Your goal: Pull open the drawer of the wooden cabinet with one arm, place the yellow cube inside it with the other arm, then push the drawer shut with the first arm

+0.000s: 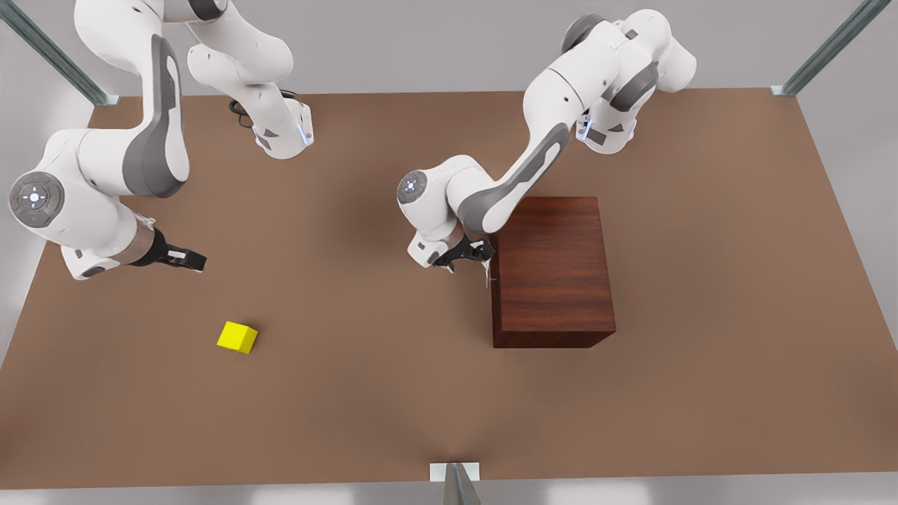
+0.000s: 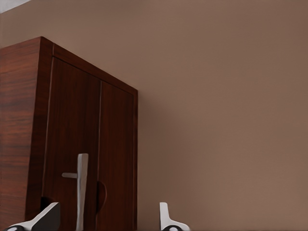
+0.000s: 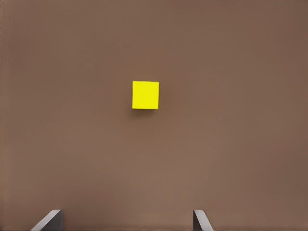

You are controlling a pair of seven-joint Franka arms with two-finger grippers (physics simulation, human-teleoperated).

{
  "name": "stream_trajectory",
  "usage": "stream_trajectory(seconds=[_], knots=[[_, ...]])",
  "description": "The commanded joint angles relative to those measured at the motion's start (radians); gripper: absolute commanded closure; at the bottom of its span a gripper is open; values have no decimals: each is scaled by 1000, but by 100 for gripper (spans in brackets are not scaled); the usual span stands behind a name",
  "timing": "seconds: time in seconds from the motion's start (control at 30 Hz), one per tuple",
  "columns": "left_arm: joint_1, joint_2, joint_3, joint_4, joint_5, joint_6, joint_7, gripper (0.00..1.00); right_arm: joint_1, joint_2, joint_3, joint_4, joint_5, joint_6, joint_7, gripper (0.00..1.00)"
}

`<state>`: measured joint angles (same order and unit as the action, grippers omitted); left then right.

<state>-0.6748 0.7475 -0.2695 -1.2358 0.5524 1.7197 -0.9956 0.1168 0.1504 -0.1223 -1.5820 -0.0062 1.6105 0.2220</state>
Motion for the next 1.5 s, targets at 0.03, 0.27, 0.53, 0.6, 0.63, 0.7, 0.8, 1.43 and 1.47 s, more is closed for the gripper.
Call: stream_trajectory(seconds=[0.03, 0.27, 0.53, 0.6, 0.63, 0.7, 0.8, 1.43, 1.47], knots=[[0, 7, 0, -1, 20, -35, -58, 0, -3, 0, 0, 1, 2, -3, 23, 0], [3, 50, 3, 7, 11, -23, -67, 0, 0, 1, 0, 1, 0, -3, 23, 0], [15, 64, 3, 15, 3, 18, -46, 0, 0, 8, 6, 1, 0, -3, 23, 0], [17, 65, 1, 15, -22, 21, -43, 0, 0, 8, 6, 1, 0, -3, 22, 0], [17, 65, 0, 15, -43, 18, -34, 0, 0, 8, 7, 1, 2, -3, 22, 0], [18, 64, -2, 15, -57, 12, -32, 0, 0, 8, 7, 1, 2, -3, 22, 0], [17, 62, -3, 16, -55, 9, -35, 0, 0, 8, 7, 1, 3, -3, 23, 0], [0, 59, -5, 29, -55, -2, -47, 0, 12, 8, 7, 1, 3, -3, 26, 0], [0, 58, -5, 29, -60, -6, -47, 0, 12, 8, 7, 1, 3, -3, 26, 0]])
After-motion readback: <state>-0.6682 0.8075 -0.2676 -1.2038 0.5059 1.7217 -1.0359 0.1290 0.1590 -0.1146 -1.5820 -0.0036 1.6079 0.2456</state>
